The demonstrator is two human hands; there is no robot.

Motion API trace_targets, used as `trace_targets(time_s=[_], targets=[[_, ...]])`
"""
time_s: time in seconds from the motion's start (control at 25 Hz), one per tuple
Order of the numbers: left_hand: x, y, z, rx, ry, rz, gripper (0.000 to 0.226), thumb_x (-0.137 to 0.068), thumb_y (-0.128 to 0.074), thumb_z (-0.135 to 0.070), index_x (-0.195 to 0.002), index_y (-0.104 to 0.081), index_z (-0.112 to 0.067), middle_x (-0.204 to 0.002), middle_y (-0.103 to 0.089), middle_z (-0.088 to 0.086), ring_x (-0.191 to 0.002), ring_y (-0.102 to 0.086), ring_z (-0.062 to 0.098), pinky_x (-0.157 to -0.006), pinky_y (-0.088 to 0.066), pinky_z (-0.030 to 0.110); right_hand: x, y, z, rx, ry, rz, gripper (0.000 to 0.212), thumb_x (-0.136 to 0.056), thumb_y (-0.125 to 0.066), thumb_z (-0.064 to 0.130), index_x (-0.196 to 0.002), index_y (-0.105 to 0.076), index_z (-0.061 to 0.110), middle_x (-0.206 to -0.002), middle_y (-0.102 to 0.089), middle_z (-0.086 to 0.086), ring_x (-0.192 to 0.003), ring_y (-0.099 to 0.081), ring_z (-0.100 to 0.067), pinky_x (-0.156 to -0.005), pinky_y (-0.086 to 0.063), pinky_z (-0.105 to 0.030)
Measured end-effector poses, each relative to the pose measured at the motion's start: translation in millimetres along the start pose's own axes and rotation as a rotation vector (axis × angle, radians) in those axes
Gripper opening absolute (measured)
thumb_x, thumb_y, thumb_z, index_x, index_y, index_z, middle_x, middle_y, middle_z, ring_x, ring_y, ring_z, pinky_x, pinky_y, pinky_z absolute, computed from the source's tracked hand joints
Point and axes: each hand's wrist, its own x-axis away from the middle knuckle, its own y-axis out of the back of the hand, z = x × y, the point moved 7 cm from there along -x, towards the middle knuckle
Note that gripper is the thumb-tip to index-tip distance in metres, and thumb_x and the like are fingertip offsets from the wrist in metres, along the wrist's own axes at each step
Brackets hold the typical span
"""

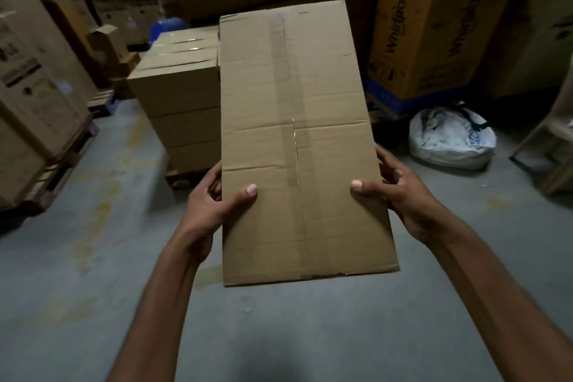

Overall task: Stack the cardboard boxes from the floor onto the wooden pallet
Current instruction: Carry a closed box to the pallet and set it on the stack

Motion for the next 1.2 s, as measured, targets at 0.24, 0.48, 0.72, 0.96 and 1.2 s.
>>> trace_targets(time_s=[0.24,0.48,0.72,0.96,1.2], targets=[[-146.6,-61.9,-9.7,-0.101,0.095,0.127,0.080,-0.065,-0.095,-0.045,-0.136,-0.062,-0.030,-0.121,-0.074,-0.007,-0.111,-0.072,0.015,-0.095,-0.058,0.042,-112.8,71.9,-3.1,0.044,-0.141,-0.110,0.075,-0.078,-0.086,0.024,-0.143,-0.054,0.046,-0.124,-0.073,0.013,-0.112,-0.070,-0.016,-0.090,-0.059,-0.043],[-312.4,-117.8,-10.5,-0.226,0.326,0.336,0.083,-0.051,-0.099,-0.050,-0.119,-0.068,-0.013,-0.113,-0.076,0.011,-0.107,-0.072,0.032,-0.097,-0.057,0.053,-237.4,131.3,12.0,0.095,-0.356,-0.104,0.046,-0.075,-0.086,0.026,-0.118,-0.071,0.025,-0.130,-0.069,-0.016,-0.124,-0.063,-0.037,-0.111,-0.043,-0.064],[-448.6,-179.0,-32.7,-0.257,0.362,0.474,0.109,-0.031,-0.099,-0.053,-0.124,-0.063,-0.009,-0.119,-0.073,0.013,-0.105,-0.074,0.029,-0.087,-0.062,0.045,-339.7,190.9,24.2,0.079,-0.418,-0.180,0.089,-0.039,-0.102,0.038,-0.120,-0.071,0.019,-0.137,-0.064,-0.019,-0.121,-0.062,-0.033,-0.113,-0.037,-0.047],[-580.4,-248.6,-37.3,-0.289,0.346,0.476,0.059,-0.068,-0.090,-0.042,-0.112,-0.064,-0.012,-0.117,-0.071,0.012,-0.104,-0.071,0.028,-0.080,-0.062,0.041,-456.9,271.2,18.7,0.038,-0.416,-0.263,0.082,-0.044,-0.098,0.035,-0.120,-0.070,0.022,-0.131,-0.069,-0.014,-0.123,-0.065,-0.036,-0.114,-0.041,-0.059],[-716.4,-321.8,-40.8,-0.293,0.224,0.430,0.074,-0.063,-0.090,-0.047,-0.125,-0.064,-0.018,-0.119,-0.073,0.007,-0.108,-0.071,0.026,-0.098,-0.057,0.050,-598.6,357.7,34.7,0.108,-0.293,-0.304,0.081,-0.060,-0.094,0.031,-0.133,-0.061,0.025,-0.124,-0.071,-0.011,-0.116,-0.066,-0.034,-0.103,-0.052,-0.059]])
